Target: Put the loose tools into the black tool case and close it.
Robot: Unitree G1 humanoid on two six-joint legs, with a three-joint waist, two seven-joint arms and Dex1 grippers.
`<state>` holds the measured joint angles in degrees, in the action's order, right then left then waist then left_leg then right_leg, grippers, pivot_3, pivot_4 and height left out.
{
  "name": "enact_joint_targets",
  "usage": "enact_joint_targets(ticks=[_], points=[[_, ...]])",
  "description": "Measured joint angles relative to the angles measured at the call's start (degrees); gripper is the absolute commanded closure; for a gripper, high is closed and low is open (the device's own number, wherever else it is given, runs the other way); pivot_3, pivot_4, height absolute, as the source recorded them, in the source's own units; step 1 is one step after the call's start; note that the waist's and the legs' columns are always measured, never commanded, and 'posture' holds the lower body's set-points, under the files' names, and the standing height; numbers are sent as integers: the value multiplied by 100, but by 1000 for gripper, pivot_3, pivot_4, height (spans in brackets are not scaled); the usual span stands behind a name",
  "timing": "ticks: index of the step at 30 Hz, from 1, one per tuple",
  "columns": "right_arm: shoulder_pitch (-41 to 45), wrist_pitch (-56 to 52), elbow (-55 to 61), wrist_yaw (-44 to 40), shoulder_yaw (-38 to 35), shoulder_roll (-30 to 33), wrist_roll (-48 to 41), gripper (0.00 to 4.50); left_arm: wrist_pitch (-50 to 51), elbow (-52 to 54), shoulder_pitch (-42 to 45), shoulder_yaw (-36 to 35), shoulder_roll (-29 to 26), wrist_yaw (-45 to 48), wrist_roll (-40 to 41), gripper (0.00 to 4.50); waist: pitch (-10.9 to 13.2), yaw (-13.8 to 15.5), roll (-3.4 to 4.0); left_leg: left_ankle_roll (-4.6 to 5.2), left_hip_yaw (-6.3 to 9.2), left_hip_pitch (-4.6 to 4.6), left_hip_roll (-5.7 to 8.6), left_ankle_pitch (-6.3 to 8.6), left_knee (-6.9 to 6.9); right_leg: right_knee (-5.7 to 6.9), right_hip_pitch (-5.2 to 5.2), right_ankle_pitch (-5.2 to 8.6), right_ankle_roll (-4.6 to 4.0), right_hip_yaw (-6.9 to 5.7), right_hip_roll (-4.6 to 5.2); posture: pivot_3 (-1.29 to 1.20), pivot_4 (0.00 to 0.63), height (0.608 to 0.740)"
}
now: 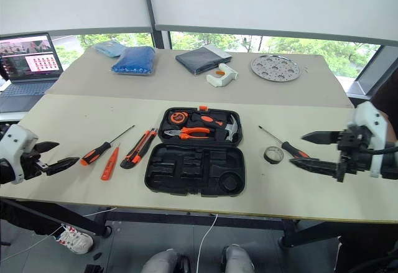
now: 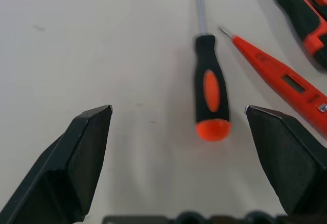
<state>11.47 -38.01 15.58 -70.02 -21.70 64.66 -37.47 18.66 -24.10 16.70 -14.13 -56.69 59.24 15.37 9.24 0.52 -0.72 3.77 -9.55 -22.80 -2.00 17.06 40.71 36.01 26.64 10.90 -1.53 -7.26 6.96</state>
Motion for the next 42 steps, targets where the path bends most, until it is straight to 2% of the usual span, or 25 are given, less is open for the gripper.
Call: enact_joint_targets(ticks=[7,10,14,18,23,26,29,32,38,42], points=[[627,-365,1260,502,602,-311,-630,83,-327,-1310,1407,1057,364,314,-655,13,6,33,-29,18,-6,-16,5,-9,18,-1,2,-9,-10,-32,-34,0,150,718],[790,-387,1473,667,847,-470,-684,0,-458,-1816,1864,1228,517,332,-847,773,6,41,-30,46,-5,-14,5,-23,22,1,-1,0,10,-30,-32,0,150,718],[865,-387,1587,831,1014,-555,-720,0,-637,-2222,2150,1319,640,428,-930,2255,6,30,-31,48,-4,-11,4,-24,26,5,-2,0,15,-23,-13,0,150,718],[813,-382,1689,1039,1162,-658,-659,0,-1016,-2733,2486,1379,689,534,-1080,3551,8,20,-36,49,-3,-11,3,-25,28,13,0,0,15,-25,-10,0,150,718],[339,-383,1771,1150,1037,-648,-654,0,-1284,-2782,3042,1377,633,1310,-1031,3621,16,42,-69,54,8,-55,2,-24,75,18,14,-16,-12,-48,-43,0,150,718],[46,-388,1787,1179,919,-615,-653,0,-1268,-2330,3460,1388,684,2019,-811,3621,16,47,-69,69,9,-68,4,-16,102,15,9,-20,2,-48,-43,0,150,718],[-176,-439,1827,1254,843,-596,-647,0,-1033,-1604,3819,1719,1023,2545,-753,3621,16,48,-69,83,6,-53,9,-10,108,7,-13,-8,49,-40,-42,0,150,718],[-218,-374,1843,1426,845,-624,-471,0,-978,-1152,3847,2258,1531,2893,-862,3621,16,24,-69,85,6,-44,9,-9,109,7,-19,-8,56,-32,-45,0,150,718],[-218,-356,1881,1654,870,-720,-336,0,-1272,-1450,4098,2994,2582,2591,-1373,3621,19,-1,-73,87,7,-41,5,-10,111,11,-16,-10,53,-8,-54,0,150,718],[-302,-356,1936,1758,871,-751,-318,0,-1508,-1857,4199,3152,2846,2455,-1603,3621,19,-2,-73,89,7,-41,5,-10,111,10,-15,-12,51,-10,-54,0,150,718]])
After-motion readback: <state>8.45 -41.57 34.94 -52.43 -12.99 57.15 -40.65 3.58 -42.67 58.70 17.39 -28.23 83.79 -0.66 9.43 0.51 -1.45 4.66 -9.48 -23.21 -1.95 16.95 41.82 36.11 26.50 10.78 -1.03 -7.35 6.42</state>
